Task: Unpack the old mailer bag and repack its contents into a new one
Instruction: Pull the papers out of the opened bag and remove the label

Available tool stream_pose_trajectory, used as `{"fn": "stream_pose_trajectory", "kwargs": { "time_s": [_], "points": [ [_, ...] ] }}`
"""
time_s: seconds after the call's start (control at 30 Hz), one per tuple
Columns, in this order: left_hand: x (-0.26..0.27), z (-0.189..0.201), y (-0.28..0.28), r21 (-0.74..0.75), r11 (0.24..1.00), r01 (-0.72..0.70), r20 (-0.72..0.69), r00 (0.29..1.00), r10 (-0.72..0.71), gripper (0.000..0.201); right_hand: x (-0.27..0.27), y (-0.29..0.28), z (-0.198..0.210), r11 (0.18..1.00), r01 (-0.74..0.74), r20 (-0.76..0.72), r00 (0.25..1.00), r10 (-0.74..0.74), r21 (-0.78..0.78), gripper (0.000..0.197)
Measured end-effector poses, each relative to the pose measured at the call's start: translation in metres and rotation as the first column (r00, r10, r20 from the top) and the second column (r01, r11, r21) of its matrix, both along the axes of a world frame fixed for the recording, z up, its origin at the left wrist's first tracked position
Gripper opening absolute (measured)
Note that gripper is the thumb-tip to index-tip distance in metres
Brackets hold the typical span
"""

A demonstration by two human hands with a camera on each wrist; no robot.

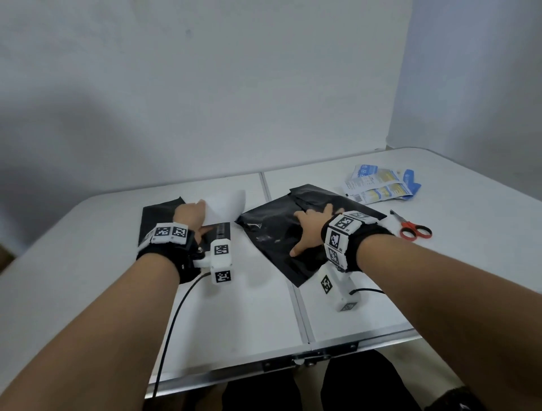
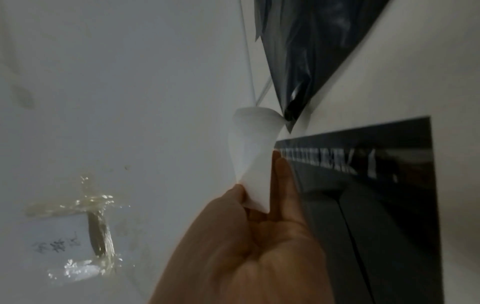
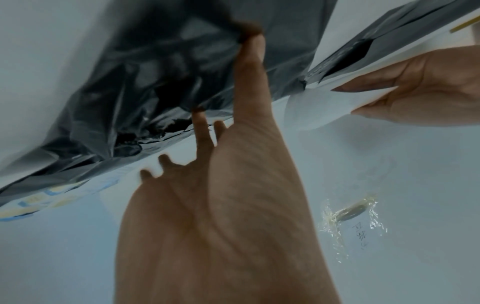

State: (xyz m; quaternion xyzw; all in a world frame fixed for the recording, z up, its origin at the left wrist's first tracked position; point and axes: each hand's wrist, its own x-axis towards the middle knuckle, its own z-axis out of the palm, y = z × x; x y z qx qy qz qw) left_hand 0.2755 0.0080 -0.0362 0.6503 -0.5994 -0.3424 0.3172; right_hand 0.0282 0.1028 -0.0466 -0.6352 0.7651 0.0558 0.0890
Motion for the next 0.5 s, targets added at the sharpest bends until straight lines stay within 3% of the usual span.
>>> {"fn": "stream_pose_trajectory", "kwargs": {
  "time_s": [0.03, 0.07, 0.1, 0.13, 0.2, 0.37, 0.5],
  "points": [
    [-0.005, 0.002, 0.007, -0.020, 1.000, 0.009, 0.002, 1.000, -0.009, 0.052, -0.002, 0.000, -0.001, 1.000, 0.031, 0.015, 0.999, -0.031, 0.002, 0.108],
    [-0.012, 0.004, 0.005, 0.037, 0.999, -0.036, -0.142, 0.989, 0.041, 0.049, -0.003, 0.001, -0.002, 0.998, 0.053, 0.065, 0.996, -0.054, 0.018, 0.109],
    [-0.016, 0.011, 0.007, 0.025, 0.999, 0.020, -0.307, 0.951, -0.011, 0.042, -0.005, 0.001, -0.002, 0.997, 0.065, 0.119, 0.991, -0.069, 0.036, 0.106],
    [-0.020, 0.013, 0.004, 0.016, 1.000, -0.018, -0.383, 0.923, 0.023, 0.030, -0.006, 0.001, 0.000, 0.997, 0.067, 0.148, 0.986, -0.073, 0.050, 0.103],
    [-0.027, 0.018, 0.000, 0.045, 0.997, -0.055, -0.438, 0.896, 0.070, 0.017, -0.011, -0.001, 0.010, 0.995, 0.089, 0.173, 0.980, -0.095, 0.039, 0.089],
    [-0.027, 0.037, -0.018, -0.125, 0.980, -0.157, -0.339, 0.935, 0.107, 0.030, -0.027, -0.024, 0.032, 0.982, 0.186, 0.352, 0.921, -0.167, -0.021, 0.041],
    [-0.027, 0.044, -0.048, -0.170, 0.960, -0.223, -0.352, 0.923, 0.152, 0.033, -0.039, -0.068, 0.050, 0.831, 0.480, 0.596, 0.766, -0.240, -0.282, 0.026]
  ]
}}
